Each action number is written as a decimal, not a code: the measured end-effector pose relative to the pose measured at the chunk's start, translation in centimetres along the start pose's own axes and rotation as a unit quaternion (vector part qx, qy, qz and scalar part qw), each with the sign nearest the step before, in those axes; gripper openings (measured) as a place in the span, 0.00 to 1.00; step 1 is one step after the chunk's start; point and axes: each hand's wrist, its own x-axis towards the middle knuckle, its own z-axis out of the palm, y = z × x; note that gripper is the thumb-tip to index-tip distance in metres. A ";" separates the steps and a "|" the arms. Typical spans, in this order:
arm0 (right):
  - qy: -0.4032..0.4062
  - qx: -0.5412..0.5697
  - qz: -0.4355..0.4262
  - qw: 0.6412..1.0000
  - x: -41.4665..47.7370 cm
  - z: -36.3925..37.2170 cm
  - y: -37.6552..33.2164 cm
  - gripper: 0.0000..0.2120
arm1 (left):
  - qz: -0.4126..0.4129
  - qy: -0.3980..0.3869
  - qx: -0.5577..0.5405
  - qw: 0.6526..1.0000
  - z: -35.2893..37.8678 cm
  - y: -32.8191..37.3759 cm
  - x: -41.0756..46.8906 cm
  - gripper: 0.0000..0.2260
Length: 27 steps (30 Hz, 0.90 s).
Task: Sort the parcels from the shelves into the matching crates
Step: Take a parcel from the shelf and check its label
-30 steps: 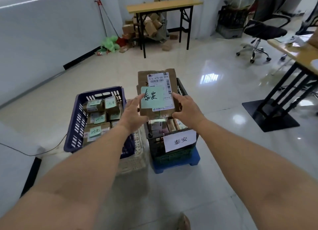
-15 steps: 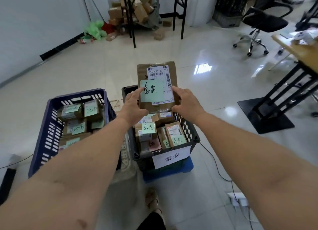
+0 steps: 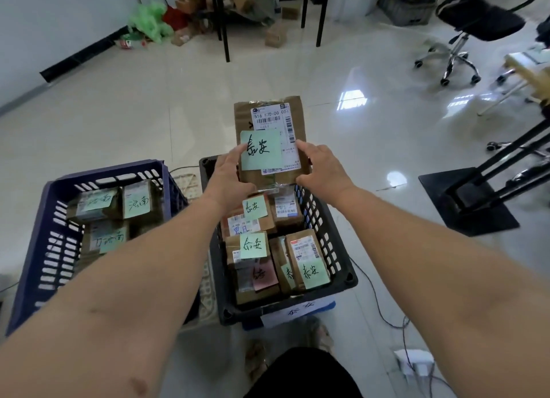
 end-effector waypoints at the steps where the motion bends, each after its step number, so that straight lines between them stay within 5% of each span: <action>1: -0.009 0.001 0.003 1.000 0.5 0.3 0.5 0.36 | -0.008 0.001 -0.002 1.000 0.5 -0.5 0.6 0.38; 12: -0.168 -0.024 0.077 0.983 -0.6 7.6 10.5 0.36 | -0.130 -0.078 -0.005 0.988 11.6 -7.6 0.0 0.38; 27: -0.348 -0.197 0.177 0.899 -5.9 15.9 17.9 0.39 | -0.253 -0.230 -0.003 0.940 23.5 -13.7 -4.6 0.40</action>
